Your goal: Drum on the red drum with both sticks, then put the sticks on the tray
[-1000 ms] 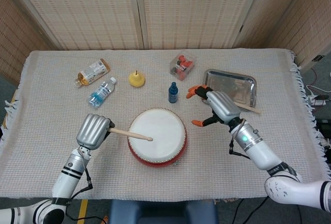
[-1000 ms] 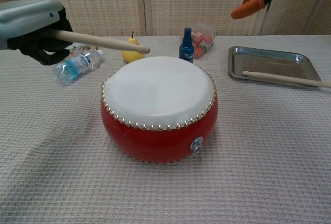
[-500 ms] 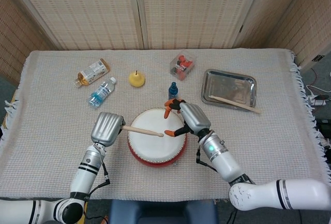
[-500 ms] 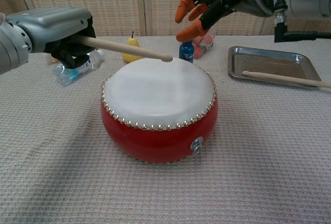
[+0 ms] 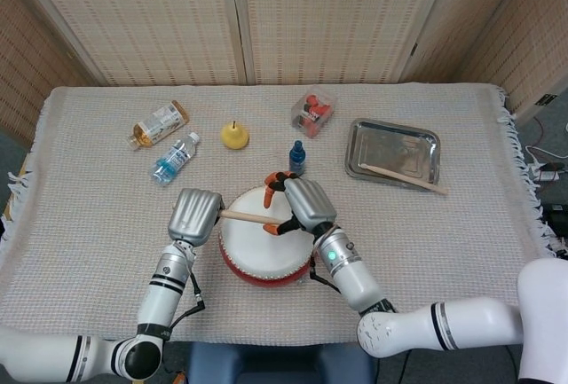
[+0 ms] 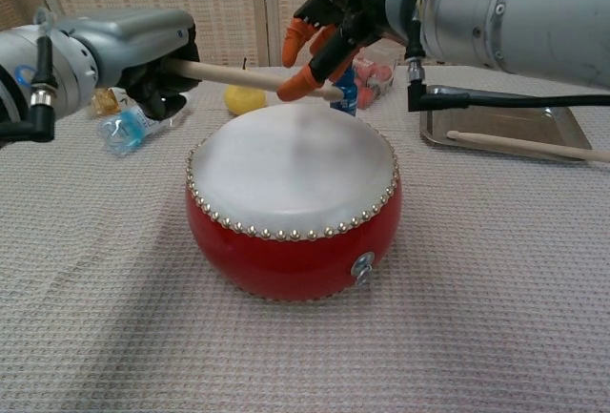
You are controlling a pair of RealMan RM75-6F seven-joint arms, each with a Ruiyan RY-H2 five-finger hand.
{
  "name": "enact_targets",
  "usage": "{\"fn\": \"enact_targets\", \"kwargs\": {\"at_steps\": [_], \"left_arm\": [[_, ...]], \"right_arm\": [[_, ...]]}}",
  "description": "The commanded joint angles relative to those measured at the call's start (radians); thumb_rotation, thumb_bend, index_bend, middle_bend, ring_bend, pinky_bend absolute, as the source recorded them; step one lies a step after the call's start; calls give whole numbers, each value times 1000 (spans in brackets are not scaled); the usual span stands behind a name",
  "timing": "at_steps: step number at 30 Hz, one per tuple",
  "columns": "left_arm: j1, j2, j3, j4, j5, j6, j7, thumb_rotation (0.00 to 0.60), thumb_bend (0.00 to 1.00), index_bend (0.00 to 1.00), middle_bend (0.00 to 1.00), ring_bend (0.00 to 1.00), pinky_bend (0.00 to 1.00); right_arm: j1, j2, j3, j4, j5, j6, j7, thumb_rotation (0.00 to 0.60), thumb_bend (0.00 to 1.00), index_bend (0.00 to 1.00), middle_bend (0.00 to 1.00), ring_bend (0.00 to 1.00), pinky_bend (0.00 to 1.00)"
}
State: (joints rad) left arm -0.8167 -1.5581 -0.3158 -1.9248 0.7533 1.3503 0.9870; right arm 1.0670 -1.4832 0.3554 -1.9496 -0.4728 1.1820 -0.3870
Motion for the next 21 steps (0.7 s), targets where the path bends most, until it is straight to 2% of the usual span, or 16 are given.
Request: {"fn": "enact_targets", "kwargs": {"at_steps": [1, 10, 21], "left_arm": [[-18, -17, -9, 3, -21, 16, 12, 600, 806, 1000, 1000, 1000, 1000], [-60, -47, -6, -16, -63, 54, 56, 600, 806, 1000, 1000, 1000, 1000], [-97, -75, 0, -17, -85, 89, 84, 600, 806, 1000, 1000, 1000, 1000]], "right_arm": [[10, -19, 9, 14, 5, 10, -15, 600, 156, 558, 237, 168, 332], [23, -68, 24, 48, 12, 22, -38, 600, 164, 574, 241, 168, 332], [23, -91, 34, 60, 21, 18, -58, 600, 265, 582, 247, 170, 331]]}}
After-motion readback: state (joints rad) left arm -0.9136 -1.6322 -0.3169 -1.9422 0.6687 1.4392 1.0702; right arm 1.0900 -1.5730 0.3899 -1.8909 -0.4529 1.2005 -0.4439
